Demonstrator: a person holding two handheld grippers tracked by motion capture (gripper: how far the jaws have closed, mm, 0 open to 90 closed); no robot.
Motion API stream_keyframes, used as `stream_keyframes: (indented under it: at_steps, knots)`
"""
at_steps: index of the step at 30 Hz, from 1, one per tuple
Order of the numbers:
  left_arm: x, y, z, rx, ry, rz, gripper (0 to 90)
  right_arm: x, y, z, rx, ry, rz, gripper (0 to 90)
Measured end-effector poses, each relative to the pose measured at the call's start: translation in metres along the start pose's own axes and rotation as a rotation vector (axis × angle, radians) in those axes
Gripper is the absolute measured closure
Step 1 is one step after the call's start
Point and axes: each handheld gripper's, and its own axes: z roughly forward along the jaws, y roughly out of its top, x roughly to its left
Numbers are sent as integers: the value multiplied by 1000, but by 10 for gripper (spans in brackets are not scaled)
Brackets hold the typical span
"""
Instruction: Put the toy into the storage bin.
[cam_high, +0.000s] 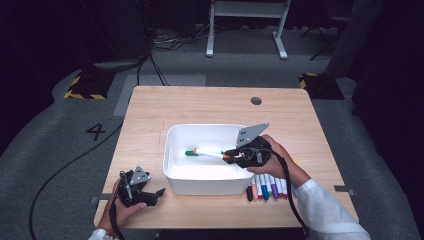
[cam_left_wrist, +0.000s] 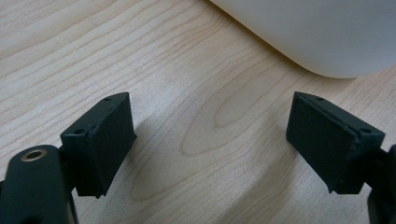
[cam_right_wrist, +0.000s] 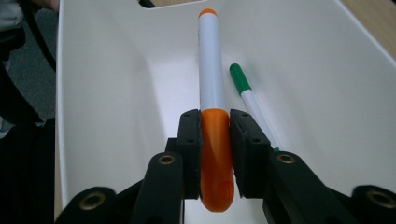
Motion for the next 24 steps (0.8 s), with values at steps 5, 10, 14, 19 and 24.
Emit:
stream_keyframes:
  at_steps: [5, 10, 14, 19, 24]
  knots:
    - [0, 0, 0, 1, -1, 0, 153, 3, 3, 7, 71, 61, -21, 752]
    - [0, 0, 0, 1, -1, -1, 153, 10, 6, 11, 119, 98, -32, 752]
    - [0, 0, 0, 0, 0, 0, 154, 16, 7, 16, 152, 118, -44, 752]
    - [0, 0, 0, 0, 0, 0, 153, 19, 9, 18, 154, 122, -36, 730]
    - [0, 0, 0, 0, -1, 1, 154, 18, 8, 16, 151, 107, -45, 698]
